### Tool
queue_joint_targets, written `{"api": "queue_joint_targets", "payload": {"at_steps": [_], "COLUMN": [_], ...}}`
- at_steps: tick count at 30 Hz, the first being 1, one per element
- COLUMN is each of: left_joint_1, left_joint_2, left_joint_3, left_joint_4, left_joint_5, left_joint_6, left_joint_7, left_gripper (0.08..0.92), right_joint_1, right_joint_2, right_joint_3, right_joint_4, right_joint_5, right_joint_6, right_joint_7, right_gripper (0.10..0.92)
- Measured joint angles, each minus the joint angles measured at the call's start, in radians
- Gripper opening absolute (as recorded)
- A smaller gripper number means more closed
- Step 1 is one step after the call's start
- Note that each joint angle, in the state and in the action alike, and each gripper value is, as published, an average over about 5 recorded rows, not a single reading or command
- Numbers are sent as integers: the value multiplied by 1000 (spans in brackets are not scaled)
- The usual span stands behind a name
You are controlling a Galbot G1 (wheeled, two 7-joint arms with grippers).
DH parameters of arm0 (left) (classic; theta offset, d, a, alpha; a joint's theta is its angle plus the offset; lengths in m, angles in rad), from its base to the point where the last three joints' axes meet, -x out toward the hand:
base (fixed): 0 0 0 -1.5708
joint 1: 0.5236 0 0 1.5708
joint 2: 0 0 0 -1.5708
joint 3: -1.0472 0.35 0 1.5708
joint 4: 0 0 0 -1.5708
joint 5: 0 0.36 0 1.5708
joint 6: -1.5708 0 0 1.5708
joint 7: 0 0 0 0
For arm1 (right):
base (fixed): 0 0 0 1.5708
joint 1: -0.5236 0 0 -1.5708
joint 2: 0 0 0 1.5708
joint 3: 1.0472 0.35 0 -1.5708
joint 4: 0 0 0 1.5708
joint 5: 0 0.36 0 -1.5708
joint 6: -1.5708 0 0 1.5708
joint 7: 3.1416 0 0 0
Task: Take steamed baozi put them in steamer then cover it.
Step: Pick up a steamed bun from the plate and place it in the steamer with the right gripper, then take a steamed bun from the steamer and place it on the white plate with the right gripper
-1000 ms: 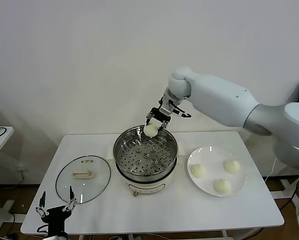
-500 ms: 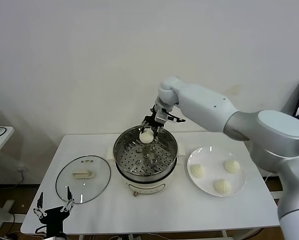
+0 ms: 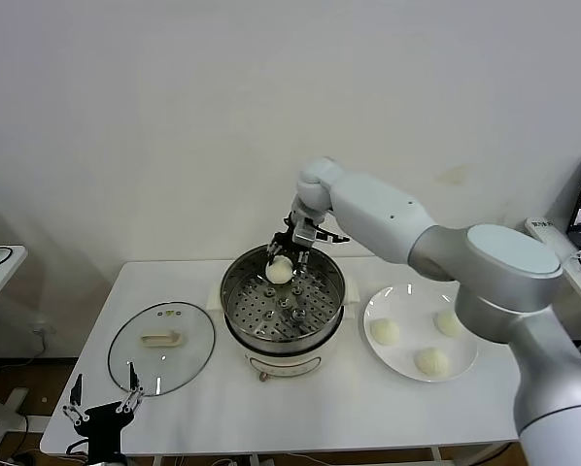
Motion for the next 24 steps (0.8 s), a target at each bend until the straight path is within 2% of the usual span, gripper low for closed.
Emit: {"api": "queue_joint_targets", "payload": {"at_steps": [3, 8, 11, 24], "left_joint_1": [4, 7, 8, 3], "left_joint_2": [1, 1, 0, 1], "left_joint_3": [-2, -3, -2, 10], "left_joint_4": [0, -1, -3, -1], "left_joint_5": [-1, -2, -2, 3], "left_joint_6": [-4, -9, -10, -10], "left_joint_7": [0, -1, -2, -2], "left_gripper": [823, 823, 823, 823], "right_joint_1": [-4, -9, -10, 83], "right_joint_2": [8, 15, 16, -48], "right_joint_3": [8, 19, 26, 46], "right_joint_4": [-15, -33, -36, 63], "right_joint_5": [-14, -33, -39, 21], "right_joint_6": [3, 6, 6, -22], "right_joint_7": [2, 6, 7, -3], "right_gripper": [631, 769, 813, 823]}}
